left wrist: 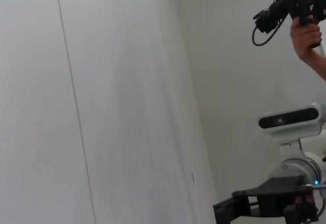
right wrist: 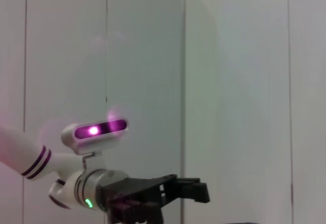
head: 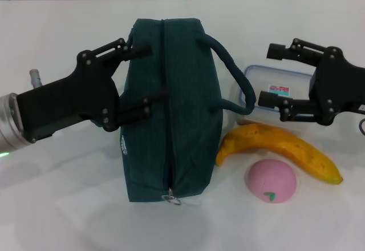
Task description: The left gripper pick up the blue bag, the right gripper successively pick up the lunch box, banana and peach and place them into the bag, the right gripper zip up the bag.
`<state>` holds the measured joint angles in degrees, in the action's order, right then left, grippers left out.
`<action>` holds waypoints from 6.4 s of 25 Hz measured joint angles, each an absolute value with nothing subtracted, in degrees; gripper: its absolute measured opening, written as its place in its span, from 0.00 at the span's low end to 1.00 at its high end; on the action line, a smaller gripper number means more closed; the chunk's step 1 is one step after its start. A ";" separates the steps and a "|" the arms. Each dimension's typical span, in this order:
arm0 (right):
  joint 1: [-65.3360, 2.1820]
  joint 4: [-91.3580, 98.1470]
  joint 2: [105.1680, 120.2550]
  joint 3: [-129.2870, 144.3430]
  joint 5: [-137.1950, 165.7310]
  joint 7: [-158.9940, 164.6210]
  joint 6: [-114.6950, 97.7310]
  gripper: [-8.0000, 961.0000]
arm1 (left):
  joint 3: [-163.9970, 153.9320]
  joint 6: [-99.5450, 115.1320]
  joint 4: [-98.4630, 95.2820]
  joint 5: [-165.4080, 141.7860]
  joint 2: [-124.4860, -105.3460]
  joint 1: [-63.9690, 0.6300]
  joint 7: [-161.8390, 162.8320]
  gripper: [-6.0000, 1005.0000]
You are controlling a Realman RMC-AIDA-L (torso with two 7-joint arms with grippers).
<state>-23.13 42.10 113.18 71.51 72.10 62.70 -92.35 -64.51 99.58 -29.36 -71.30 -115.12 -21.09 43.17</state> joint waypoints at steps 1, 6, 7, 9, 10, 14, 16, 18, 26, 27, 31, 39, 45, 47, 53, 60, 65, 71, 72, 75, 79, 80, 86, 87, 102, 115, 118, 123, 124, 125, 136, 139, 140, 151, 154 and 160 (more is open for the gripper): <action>-23.15 42.10 113.23 71.17 72.13 62.69 -92.41 0.87 | -64.51 99.58 -29.36 -71.30 -115.13 -21.09 43.16 0.71; -23.45 42.10 113.35 70.62 72.16 62.66 -92.64 0.87 | -64.51 99.68 -29.55 -71.19 -115.14 -21.10 43.31 0.71; -23.57 42.10 113.36 70.62 72.16 62.66 -92.65 0.87 | -64.51 99.71 -29.74 -71.14 -115.14 -21.09 43.49 0.71; -23.70 42.10 113.37 70.62 72.18 62.66 -92.66 0.87 | -64.51 99.72 -30.06 -71.11 -115.14 -21.06 43.99 0.70; -23.71 42.09 113.37 70.62 72.19 62.66 -92.68 0.87 | -64.51 99.73 -30.09 -71.10 -115.14 -21.06 44.26 0.70; -23.73 42.09 113.37 70.62 72.06 62.66 -92.70 0.87 | -63.30 99.76 -30.95 -70.58 -115.15 -21.01 47.26 0.70; -23.73 42.09 113.39 70.43 71.99 62.66 -92.72 0.87 | -61.40 99.70 -33.99 -71.03 -115.08 -20.79 53.34 0.70; -23.73 42.09 113.42 70.14 71.96 62.68 -92.76 0.87 | -58.74 98.76 -40.46 -73.66 -114.40 -20.68 64.84 0.70; -24.40 42.16 113.62 69.95 71.96 62.73 -93.33 0.87 | -50.05 96.64 -52.34 -91.45 -111.93 -23.91 99.87 0.69; -24.43 42.17 113.63 69.95 71.96 62.73 -93.34 0.87 | -49.94 96.69 -52.91 -92.26 -111.94 -23.83 100.88 0.69; -24.45 42.19 113.64 69.95 71.96 62.75 -93.34 0.87 | -49.90 96.72 -54.31 -94.73 -112.36 -23.17 101.71 0.69; -24.80 42.19 114.12 69.96 71.98 62.91 -93.27 0.86 | -51.20 96.79 -54.42 -99.37 -113.38 -24.24 103.86 0.69; -24.80 42.19 114.68 69.96 71.98 62.88 -93.26 0.86 | -51.24 96.45 -54.08 -104.12 -114.37 -26.17 106.31 0.68; -24.80 42.18 114.74 69.96 71.99 62.87 -93.10 0.86 | -51.15 96.38 -54.27 -104.21 -114.70 -26.22 106.11 0.68; -24.78 41.81 114.97 69.96 72.10 62.77 -92.86 0.86 | -51.15 95.41 -54.23 -104.12 -115.02 -26.83 106.58 0.68; -24.63 41.63 115.15 69.96 72.05 62.76 -92.85 0.86 | -50.45 92.72 -54.28 -104.05 -115.21 -26.97 107.27 0.67; -24.58 41.57 115.22 69.96 72.02 62.99 -93.21 0.86 | -50.36 92.74 -54.35 -105.19 -115.34 -26.75 106.12 0.64; -24.70 41.57 115.17 69.96 72.04 63.40 -93.33 0.85 | -49.94 92.61 -54.66 -105.59 -116.22 -26.82 104.71 0.44; -24.55 41.57 115.14 69.96 72.01 63.54 -93.33 0.85 | -49.92 92.55 -54.67 -105.67 -116.27 -26.93 104.68 0.40; -23.19 40.69 115.36 70.27 70.37 63.75 -93.80 0.85 | -50.11 92.49 -55.00 -106.20 -116.30 -27.06 104.55 0.29; -20.91 38.17 115.72 70.71 68.35 63.37 -96.87 0.85 | -50.32 92.61 -56.44 -107.18 -116.33 -26.78 103.94 0.20; -20.49 37.41 115.69 70.71 68.24 63.26 -97.63 0.85 | -50.31 92.66 -56.82 -107.23 -116.37 -26.58 103.87 0.20; -18.62 25.77 115.20 70.15 68.71 59.62 -96.42 0.85 | -50.25 92.89 -57.09 -107.51 -116.43 -25.58 100.96 0.11; -18.58 24.20 115.18 70.09 68.76 58.93 -96.03 0.85 | -50.24 92.93 -56.98 -107.60 -116.45 -25.58 100.86 0.08; -17.13 13.30 115.04 69.16 68.67 55.55 -89.63 0.84 | -50.27 93.17 -56.74 -108.62 -117.17 -25.21 97.01 0.05; -17.62 12.26 114.87 65.19 67.25 57.98 -85.44 0.84 | -49.79 92.85 -56.78 -108.54 -117.43 -24.96 96.23 0.05; -17.51 12.12 114.86 63.41 67.22 58.24 -85.19 0.84 | -49.79 92.83 -56.78 -108.54 -117.43 -24.99 96.06 0.05; -17.25 12.07 114.86 61.24 67.22 58.63 -85.05 0.84 | -49.82 92.75 -56.76 -108.51 -117.42 -24.97 95.26 0.05; -17.24 12.06 114.86 60.77 67.22 58.73 -84.94 0.84 | -49.82 92.74 -56.74 -108.50 -117.43 -24.95 95.13 0.05; -17.24 12.05 114.86 60.52 67.22 58.83 -84.80 0.84 | -49.83 92.73 -56.74 -108.49 -117.43 -24.95 95.07 0.05; -17.63 12.53 114.94 58.93 67.23 60.46 -83.56 0.83 | -49.73 92.72 -56.69 -108.44 -117.30 -24.74 95.01 0.05; -17.54 12.55 114.95 58.53 66.59 60.43 -83.56 0.83 | -49.67 92.72 -56.69 -108.44 -117.17 -24.71 95.01 0.05; -17.53 12.56 114.95 58.42 66.22 60.32 -83.90 0.83 | -49.66 92.72 -56.69 -108.44 -117.15 -24.70 94.96 0.05; -16.05 12.58 113.55 59.31 69.86 60.64 -89.54 0.83 | -49.65 92.85 -56.69 -108.43 -117.10 -24.63 94.83 0.05; -15.76 11.94 113.26 59.31 71.22 61.07 -88.55 0.83 | -49.66 92.86 -56.63 -108.40 -117.06 -24.61 94.83 0.05; -15.99 11.85 113.63 59.31 71.59 61.24 -85.91 0.83 | -49.66 92.82 -56.59 -108.36 -117.08 -25.04 94.82 0.05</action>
<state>-15.99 11.85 113.63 59.31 71.59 61.24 -85.91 -49.66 92.82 -56.59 -108.36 -117.08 -25.04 94.82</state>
